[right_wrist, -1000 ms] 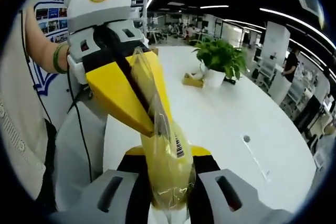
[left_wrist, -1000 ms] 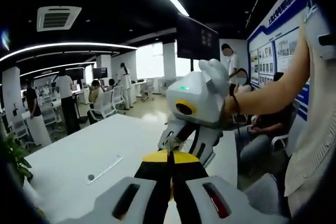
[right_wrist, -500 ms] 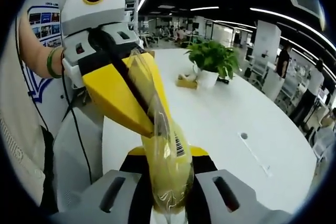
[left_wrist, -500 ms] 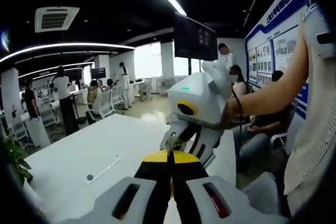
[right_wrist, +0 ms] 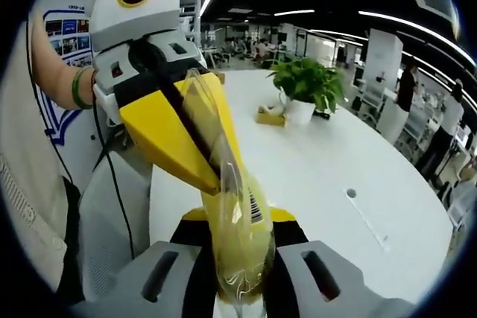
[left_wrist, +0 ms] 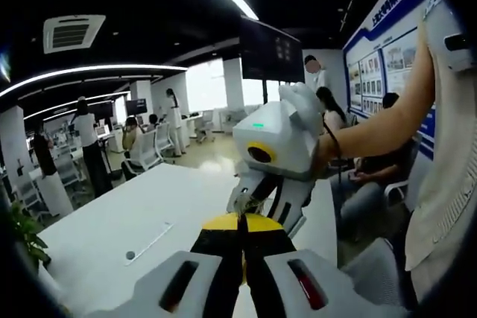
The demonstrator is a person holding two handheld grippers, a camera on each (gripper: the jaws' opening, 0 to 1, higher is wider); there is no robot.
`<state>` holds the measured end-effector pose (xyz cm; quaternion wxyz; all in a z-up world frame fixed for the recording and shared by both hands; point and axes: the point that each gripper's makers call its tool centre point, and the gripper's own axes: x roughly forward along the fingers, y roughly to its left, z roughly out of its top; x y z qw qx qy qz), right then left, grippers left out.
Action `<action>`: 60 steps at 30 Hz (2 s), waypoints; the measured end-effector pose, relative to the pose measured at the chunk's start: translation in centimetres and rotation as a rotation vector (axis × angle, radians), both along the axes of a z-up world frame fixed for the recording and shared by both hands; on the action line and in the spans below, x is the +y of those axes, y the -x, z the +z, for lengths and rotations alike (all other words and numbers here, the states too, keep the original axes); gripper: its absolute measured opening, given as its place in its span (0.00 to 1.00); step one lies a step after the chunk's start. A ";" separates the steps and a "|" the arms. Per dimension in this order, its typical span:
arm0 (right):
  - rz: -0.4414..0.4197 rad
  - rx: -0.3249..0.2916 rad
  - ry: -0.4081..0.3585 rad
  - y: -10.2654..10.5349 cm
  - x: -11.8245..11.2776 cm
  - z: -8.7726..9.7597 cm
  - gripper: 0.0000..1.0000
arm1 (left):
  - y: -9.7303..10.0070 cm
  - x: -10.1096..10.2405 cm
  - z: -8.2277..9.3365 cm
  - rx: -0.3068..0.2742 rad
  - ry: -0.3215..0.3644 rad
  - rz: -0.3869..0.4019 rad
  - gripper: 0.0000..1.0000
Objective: Compare the silicone blocks by pressing each to a similar depth, holding the contact briefly, and releasing to observe deformation and rebound differences across the visible hardness samples.
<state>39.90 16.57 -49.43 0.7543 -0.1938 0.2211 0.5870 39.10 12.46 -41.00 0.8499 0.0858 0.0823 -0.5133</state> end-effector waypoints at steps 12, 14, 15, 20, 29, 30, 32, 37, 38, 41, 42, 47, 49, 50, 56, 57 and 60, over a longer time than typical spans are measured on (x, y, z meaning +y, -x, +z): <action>0.020 0.019 0.004 0.2 -0.2 -0.2 0.15 | 0.0 -0.2 -0.1 0.001 -0.002 -0.002 0.00; 0.021 0.018 0.002 0.1 -0.2 -0.2 0.16 | 0.0 -0.2 -0.2 0.004 -0.004 -0.001 0.00; 0.024 0.024 0.003 0.2 -0.2 -0.2 0.16 | 0.0 -0.2 -0.2 0.005 -0.006 0.000 0.00; 0.044 0.020 -0.001 0.2 0.0 -0.3 0.18 | 0.0 -0.1 -0.3 0.011 -0.010 0.002 0.00; 0.060 0.040 -0.002 0.5 0.1 -0.7 0.20 | 0.1 0.0 -0.6 0.035 -0.008 0.012 0.00; 0.068 0.039 0.002 0.5 0.2 -0.8 0.21 | 0.1 0.0 -0.7 0.039 -0.009 0.013 0.00; 0.074 0.038 0.005 0.5 0.2 -0.8 0.21 | 0.0 0.0 -0.7 0.061 0.012 0.027 0.00; 0.096 0.038 0.023 0.5 0.2 -1.0 0.22 | -0.1 0.2 -0.9 0.070 0.020 0.036 0.00; 0.097 0.040 0.022 0.5 0.3 -1.0 0.23 | -0.1 0.2 -0.9 0.069 0.021 0.038 0.00; 0.103 0.030 0.017 0.4 0.4 -0.9 0.23 | -0.2 0.3 -0.9 0.065 0.023 0.042 0.00; 0.104 0.028 0.020 0.4 0.4 -0.9 0.23 | -0.2 0.4 -0.9 0.066 0.020 0.043 0.00; 0.109 0.041 0.026 0.6 0.5 -1.2 0.25 | -0.2 0.6 -1.1 0.067 0.014 0.047 0.00; 0.111 0.041 0.027 0.6 0.5 -1.2 0.25 | -0.2 0.6 -1.2 0.071 0.018 0.050 0.00; 0.116 0.040 0.030 0.6 0.5 -1.3 0.25 | -0.2 0.6 -1.2 0.077 0.019 0.050 0.00; 0.125 0.046 0.043 0.8 0.5 -1.6 0.26 | -0.2 0.7 -1.5 0.083 0.017 0.053 0.00; 0.127 0.049 0.044 0.8 0.5 -1.6 0.27 | -0.1 0.7 -1.5 0.080 0.017 0.053 0.00; 0.133 0.053 0.051 0.9 0.5 -1.8 0.27 | -0.1 0.7 -1.7 0.085 0.015 0.052 0.00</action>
